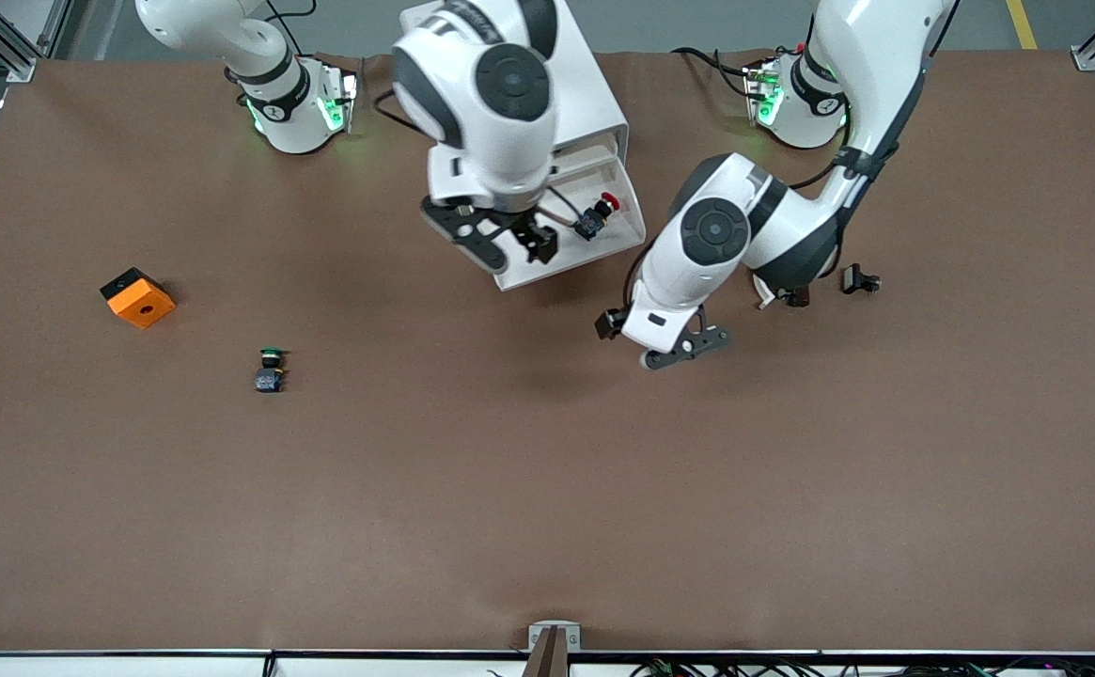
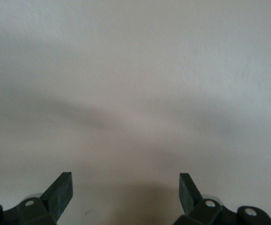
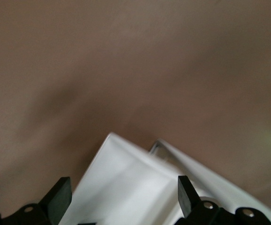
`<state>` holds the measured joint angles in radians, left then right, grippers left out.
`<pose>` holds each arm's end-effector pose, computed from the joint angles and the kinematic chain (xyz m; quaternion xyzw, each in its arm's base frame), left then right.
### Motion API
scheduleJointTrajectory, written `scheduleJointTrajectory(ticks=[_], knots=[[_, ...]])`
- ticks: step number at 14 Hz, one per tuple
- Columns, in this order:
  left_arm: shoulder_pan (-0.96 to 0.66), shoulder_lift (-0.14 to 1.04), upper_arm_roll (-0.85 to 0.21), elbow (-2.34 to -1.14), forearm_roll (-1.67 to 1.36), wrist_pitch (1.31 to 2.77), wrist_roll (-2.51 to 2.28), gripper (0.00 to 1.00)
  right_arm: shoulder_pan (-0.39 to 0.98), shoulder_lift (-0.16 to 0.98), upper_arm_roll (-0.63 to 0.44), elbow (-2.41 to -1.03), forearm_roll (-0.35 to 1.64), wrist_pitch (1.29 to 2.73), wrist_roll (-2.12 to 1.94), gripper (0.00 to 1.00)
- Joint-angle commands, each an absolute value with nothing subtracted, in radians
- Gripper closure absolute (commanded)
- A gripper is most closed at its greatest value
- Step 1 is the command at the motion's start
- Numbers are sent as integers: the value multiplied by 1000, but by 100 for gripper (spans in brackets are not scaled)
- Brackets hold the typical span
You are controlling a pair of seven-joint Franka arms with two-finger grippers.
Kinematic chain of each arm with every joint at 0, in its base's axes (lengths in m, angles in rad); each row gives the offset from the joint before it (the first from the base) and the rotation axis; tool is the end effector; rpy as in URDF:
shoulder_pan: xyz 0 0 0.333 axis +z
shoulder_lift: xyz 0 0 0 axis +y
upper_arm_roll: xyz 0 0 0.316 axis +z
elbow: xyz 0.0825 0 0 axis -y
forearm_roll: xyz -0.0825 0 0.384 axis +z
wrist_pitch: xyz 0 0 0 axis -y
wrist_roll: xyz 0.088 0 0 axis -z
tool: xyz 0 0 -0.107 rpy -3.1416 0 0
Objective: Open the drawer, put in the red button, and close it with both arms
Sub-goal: 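Withdraw the right gripper while the left gripper pushes the drawer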
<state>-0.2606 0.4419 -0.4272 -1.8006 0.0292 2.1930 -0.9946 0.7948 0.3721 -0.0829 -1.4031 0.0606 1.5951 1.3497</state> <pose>0.5124 -0.3918 0.3205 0.9838 0.1614 -0.0609 0.0479 0.4840 0.4367 0.4799 0.9451 -0.3141 -0.0586 0.0689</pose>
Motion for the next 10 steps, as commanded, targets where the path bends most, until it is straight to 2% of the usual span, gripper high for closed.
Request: scheduleJointTrajectory(ticks=[1, 5, 10], knots=[[-259, 405, -469, -1862, 48, 2206, -1029, 0, 649, 287, -69, -1420, 83, 1496, 1127, 0], [-307, 411, -480, -1876, 46, 2201, -1090, 0, 444, 226, -69, -1422, 78, 1391, 809, 0], [-377, 429, -483, -1875, 34, 2198, -1170, 0, 123, 207, -74, -1420, 61, 1359, 242, 0]])
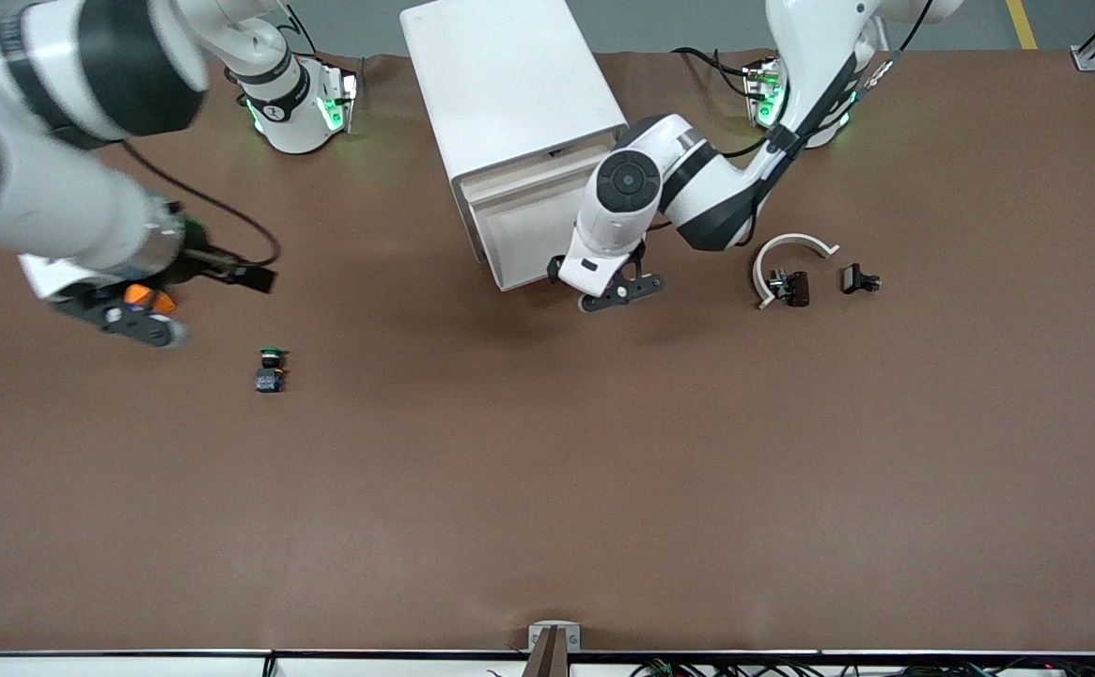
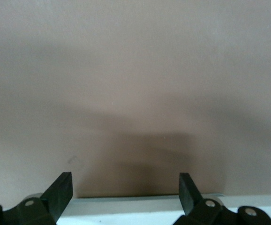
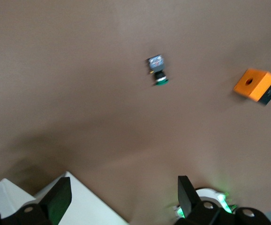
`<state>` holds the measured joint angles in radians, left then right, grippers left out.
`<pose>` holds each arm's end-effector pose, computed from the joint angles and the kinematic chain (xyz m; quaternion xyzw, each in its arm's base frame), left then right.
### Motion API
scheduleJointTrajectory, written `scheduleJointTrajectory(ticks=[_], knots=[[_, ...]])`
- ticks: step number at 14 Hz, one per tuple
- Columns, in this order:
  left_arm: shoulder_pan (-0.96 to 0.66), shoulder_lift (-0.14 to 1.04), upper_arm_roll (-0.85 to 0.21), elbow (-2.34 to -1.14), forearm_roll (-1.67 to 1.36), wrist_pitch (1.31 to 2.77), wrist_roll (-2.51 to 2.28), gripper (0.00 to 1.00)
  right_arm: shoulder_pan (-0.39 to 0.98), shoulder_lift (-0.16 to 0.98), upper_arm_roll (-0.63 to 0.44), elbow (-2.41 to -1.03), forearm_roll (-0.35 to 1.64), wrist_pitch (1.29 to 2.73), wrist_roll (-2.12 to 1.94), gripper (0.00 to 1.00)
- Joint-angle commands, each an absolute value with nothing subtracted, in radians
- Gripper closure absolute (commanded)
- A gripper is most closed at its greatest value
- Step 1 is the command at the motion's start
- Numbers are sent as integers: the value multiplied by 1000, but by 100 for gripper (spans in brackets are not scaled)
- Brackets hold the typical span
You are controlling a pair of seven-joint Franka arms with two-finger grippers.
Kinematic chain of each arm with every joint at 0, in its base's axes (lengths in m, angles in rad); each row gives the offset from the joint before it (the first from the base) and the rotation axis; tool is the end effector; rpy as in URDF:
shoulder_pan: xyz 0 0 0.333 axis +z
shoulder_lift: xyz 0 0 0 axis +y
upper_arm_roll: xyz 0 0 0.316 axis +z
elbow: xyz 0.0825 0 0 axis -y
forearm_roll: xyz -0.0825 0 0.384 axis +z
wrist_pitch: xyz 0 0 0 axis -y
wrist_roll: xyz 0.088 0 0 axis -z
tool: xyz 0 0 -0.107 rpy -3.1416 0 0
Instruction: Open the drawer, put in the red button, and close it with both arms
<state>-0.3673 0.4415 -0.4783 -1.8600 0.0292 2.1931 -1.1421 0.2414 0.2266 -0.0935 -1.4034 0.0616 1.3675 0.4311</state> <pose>0.4315 -0.4571 0.3009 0.9836 0.1549 -0.0896 0.0234 0.5881 0.1014 0.5564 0.9816 -0.1379 -0.1307 0.0179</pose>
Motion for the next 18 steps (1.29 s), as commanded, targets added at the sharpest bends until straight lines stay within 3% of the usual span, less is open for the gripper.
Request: scheduleJointTrajectory(ticks=[1, 11, 14, 18], knots=[[-385, 436, -485, -1875, 34, 2198, -1180, 0, 82, 207, -74, -1420, 39, 1356, 168, 0], [-390, 472, -543, -1868, -142, 2191, -1206, 0, -80, 207, -78, -1336, -23, 1310, 51, 0], [-390, 480, -549, -1871, -192, 2191, -1204, 0, -80, 210, -75, -1260, -32, 1226, 48, 0], [-390, 508, -564, -1873, -256, 2191, -1204, 0, -95, 166, -75, -1281, 1, 1224, 58, 0]])
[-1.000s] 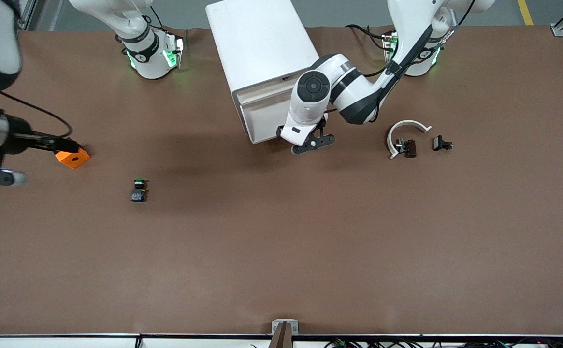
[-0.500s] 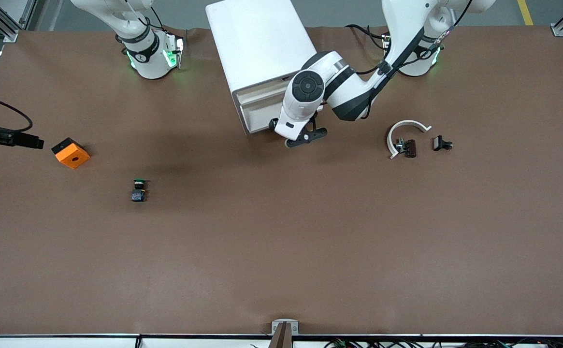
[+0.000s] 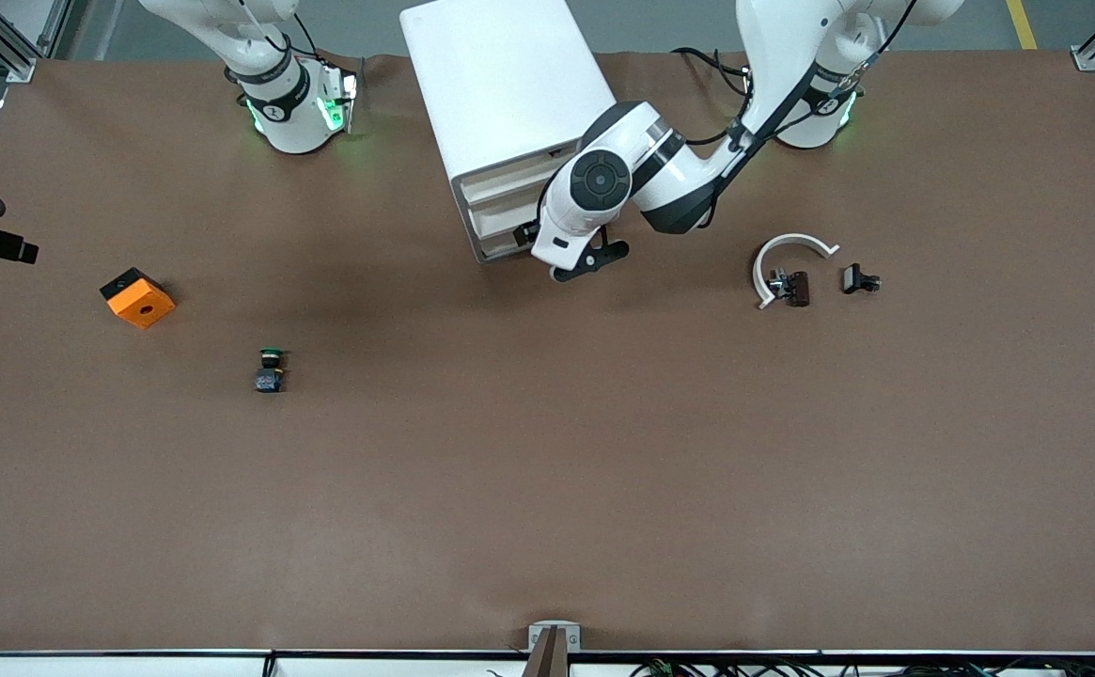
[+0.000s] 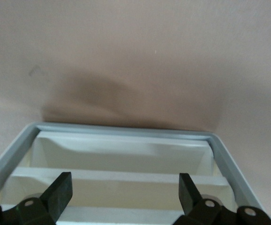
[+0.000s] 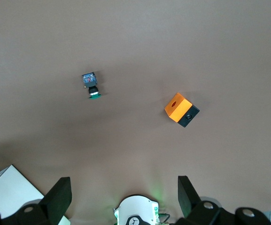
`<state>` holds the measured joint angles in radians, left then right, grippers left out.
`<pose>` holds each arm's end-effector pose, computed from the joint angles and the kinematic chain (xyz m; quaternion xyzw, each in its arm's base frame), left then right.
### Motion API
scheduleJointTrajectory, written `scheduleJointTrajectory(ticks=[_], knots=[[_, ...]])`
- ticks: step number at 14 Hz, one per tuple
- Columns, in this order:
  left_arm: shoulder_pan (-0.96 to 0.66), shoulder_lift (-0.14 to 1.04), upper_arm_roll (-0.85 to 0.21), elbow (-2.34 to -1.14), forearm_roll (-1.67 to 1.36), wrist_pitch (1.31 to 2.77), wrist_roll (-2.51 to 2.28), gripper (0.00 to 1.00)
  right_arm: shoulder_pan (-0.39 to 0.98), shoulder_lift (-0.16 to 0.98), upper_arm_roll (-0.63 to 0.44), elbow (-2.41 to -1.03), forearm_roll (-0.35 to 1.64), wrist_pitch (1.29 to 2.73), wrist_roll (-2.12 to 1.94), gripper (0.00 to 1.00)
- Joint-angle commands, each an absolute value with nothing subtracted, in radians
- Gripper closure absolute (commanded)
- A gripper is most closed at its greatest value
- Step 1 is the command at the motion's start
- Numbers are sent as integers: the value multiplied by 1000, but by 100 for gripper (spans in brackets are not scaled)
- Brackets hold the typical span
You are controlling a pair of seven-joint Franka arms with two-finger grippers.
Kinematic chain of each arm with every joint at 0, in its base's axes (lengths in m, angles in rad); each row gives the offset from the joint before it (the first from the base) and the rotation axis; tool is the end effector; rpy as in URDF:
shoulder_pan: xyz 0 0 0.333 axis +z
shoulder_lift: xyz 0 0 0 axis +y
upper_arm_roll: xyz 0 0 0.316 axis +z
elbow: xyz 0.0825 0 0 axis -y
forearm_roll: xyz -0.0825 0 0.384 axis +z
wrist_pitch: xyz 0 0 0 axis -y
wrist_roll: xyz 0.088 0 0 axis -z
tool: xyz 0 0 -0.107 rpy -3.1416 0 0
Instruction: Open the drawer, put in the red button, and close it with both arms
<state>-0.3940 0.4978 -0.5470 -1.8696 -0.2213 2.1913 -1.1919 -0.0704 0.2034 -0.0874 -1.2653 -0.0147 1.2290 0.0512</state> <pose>0.3779 -0.4975 0.2774 0.9529 0.2096 -0.2132 0.0510 0.5716 -0.0867 0.6226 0.9871 -0.1053 -0.1198 0.0097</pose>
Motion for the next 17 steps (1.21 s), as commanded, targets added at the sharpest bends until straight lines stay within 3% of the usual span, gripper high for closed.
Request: scheduleJointTrajectory(ticks=[1, 8, 14, 17], knots=[[-390, 509, -568, -1873, -274, 2191, -1204, 0, -107, 150, -77, -1282, 39, 1229, 54, 0], [-391, 528, -597, -1894, -310, 2191, -1201, 0, -77, 72, -67, -1331, 17, 1266, -8, 0], [-399, 511, -597, -1888, -304, 2180, -1212, 0, -52, -89, -71, -1534, 11, 1359, -8, 0], [-390, 486, -592, -1885, -295, 2175, -1236, 0, -77, -109, -64, -1565, 14, 1361, -8, 0]])
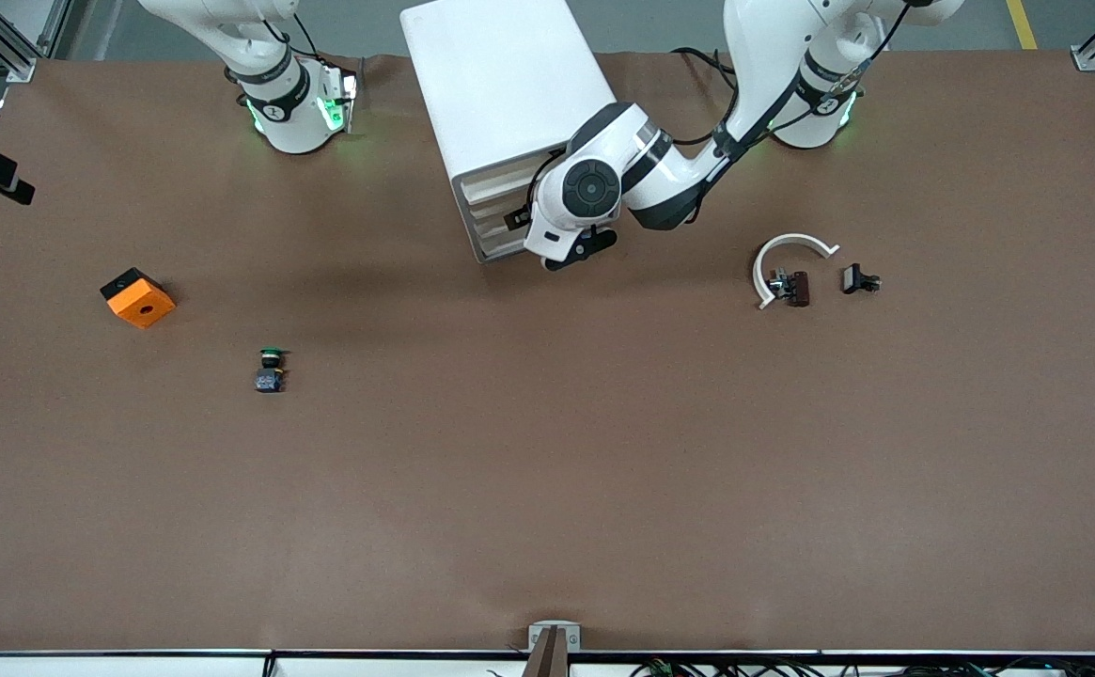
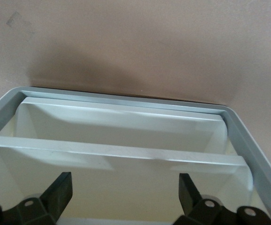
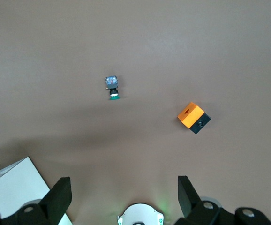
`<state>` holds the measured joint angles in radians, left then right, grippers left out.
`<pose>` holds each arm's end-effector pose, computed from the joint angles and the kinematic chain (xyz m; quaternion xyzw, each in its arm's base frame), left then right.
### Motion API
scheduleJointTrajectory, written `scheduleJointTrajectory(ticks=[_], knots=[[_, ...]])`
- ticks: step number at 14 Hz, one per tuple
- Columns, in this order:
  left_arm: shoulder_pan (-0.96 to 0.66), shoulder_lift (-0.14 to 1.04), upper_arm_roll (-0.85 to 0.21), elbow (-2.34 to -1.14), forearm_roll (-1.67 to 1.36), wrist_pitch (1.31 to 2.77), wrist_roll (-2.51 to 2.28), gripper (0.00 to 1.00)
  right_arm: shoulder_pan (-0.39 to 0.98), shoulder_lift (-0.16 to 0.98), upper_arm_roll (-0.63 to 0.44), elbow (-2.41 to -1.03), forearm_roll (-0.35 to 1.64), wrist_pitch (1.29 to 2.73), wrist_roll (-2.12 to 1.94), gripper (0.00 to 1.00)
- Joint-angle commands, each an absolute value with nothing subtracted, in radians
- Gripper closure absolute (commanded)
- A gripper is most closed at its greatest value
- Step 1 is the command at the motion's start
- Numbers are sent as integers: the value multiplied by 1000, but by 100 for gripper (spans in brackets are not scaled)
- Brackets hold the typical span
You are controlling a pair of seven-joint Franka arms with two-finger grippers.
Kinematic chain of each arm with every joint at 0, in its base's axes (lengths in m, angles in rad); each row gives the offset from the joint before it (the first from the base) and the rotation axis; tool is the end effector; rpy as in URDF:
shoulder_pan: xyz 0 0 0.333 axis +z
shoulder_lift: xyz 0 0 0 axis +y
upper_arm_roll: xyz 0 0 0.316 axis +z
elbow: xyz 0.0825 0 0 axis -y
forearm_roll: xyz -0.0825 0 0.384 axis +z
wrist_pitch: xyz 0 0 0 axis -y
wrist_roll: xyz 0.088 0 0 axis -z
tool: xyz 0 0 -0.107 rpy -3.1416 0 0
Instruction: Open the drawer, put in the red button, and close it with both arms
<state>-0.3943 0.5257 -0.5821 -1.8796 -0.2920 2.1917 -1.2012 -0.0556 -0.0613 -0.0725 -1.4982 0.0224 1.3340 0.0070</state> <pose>0.3561 -0.5091 0.2652 0.9398 0.2200 -0.2563 0.0517 0.5051 -0.0637 0.6710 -0.9965 0.0652 0.0506 0.0163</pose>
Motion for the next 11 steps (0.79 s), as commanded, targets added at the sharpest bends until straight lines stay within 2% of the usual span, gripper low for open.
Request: scheduleJointTrajectory(ticks=[1, 5, 11], knots=[[-382, 483, -591, -1884, -295, 2174, -1236, 0, -90, -118, -54, -1575, 15, 1362, -8, 0], [-350, 463, -589, -1868, -261, 2126, -1238, 0, -127, -156, -12, -1617, 18, 1377, -9, 0], [-278, 419, -588, -1839, -229, 2039, -1229, 0, -153, -183, -12, -1641, 14, 1399, -74, 0]])
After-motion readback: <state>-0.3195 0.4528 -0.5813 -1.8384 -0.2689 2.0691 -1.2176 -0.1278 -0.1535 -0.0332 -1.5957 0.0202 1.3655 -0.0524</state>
